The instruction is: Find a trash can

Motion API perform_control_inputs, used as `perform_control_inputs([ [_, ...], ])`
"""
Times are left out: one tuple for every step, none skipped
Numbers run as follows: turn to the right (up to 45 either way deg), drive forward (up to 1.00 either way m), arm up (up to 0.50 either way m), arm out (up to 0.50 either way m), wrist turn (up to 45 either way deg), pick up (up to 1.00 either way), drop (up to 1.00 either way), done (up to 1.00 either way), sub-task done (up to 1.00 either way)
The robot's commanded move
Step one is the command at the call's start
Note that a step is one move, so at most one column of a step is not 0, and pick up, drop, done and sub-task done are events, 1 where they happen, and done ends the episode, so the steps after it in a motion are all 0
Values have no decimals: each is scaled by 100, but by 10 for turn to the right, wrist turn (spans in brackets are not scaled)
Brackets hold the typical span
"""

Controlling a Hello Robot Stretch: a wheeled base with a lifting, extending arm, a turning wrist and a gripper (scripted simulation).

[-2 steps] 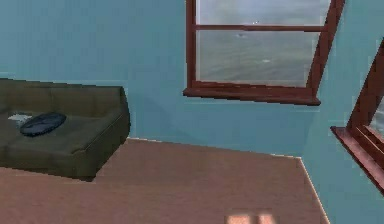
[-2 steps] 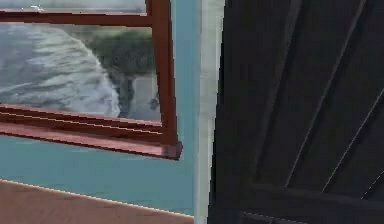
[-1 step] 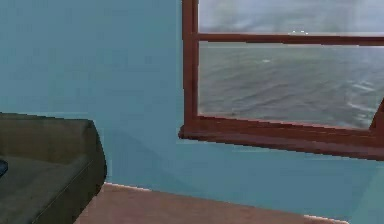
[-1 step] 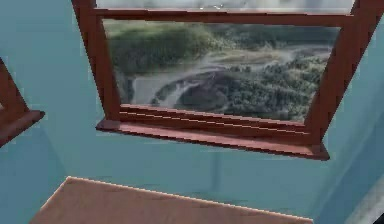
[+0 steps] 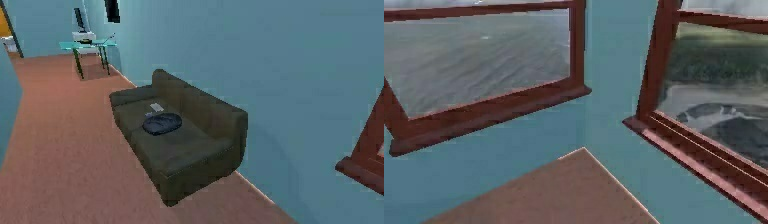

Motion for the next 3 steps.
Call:
perform_control_inputs([
  [-240,0,0,0,0,0,0,0,0],
  [0,30,0,0,0,0,0,0,0],
  [-150,0,0,0,0,0,0,0,0],
])
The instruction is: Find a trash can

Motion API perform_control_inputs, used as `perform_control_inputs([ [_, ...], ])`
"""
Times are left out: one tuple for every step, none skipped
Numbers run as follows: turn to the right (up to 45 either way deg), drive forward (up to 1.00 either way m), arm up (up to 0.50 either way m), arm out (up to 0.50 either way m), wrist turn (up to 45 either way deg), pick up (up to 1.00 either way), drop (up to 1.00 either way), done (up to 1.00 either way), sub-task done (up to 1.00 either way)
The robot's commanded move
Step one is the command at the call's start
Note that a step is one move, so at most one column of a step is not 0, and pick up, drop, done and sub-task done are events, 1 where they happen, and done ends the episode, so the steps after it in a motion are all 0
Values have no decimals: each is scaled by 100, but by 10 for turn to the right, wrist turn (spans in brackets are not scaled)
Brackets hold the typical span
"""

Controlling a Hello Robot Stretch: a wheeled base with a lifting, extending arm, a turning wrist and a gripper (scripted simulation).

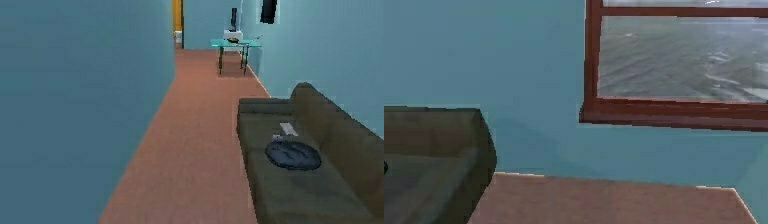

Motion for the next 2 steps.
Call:
perform_control_inputs([
  [0,100,0,0,0,0,0,0,0],
  [0,100,0,0,0,0,0,0,0],
])
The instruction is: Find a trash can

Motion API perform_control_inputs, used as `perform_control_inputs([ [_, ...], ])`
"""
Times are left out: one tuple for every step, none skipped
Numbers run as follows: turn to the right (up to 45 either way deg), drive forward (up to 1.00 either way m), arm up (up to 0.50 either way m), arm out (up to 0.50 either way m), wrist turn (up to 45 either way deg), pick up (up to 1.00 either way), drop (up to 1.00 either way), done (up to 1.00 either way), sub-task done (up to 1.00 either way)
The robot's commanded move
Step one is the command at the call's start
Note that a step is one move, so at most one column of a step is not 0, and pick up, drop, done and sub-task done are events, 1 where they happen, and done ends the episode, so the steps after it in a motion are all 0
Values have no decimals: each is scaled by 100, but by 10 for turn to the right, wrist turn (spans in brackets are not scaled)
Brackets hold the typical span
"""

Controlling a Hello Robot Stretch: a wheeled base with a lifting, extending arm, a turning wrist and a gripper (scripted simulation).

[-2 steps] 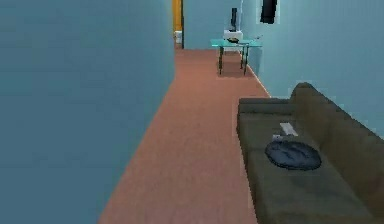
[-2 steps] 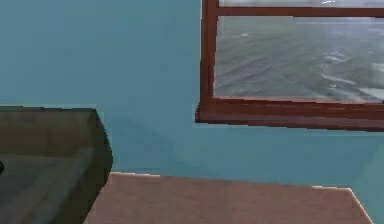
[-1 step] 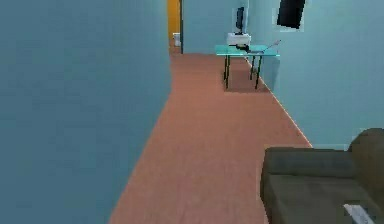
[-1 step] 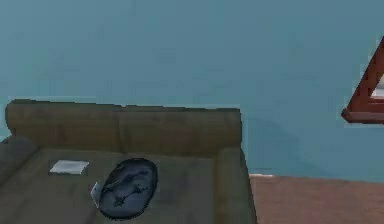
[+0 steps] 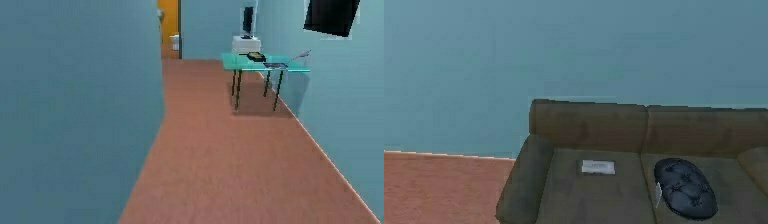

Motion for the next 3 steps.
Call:
perform_control_inputs([
  [-30,0,0,0,0,0,0,0,0],
  [0,100,0,0,0,0,0,0,0],
  [0,100,0,0,0,0,0,0,0],
])
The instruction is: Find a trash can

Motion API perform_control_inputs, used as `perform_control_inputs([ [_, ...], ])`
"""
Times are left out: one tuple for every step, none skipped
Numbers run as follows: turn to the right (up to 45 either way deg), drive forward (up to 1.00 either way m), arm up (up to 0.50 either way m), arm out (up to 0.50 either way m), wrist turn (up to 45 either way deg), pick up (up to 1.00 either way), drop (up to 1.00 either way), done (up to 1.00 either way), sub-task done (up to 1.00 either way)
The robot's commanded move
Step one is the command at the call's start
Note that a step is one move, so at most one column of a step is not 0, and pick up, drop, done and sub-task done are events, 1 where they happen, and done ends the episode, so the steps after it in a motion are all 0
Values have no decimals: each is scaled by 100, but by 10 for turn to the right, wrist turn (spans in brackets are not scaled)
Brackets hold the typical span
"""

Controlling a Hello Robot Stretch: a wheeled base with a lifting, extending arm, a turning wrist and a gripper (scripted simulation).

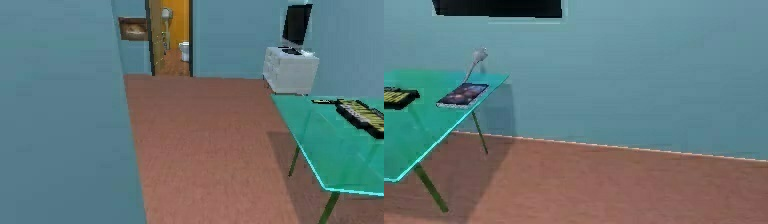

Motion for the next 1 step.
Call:
perform_control_inputs([
  [0,85,0,0,0,0,0,0,0],
])
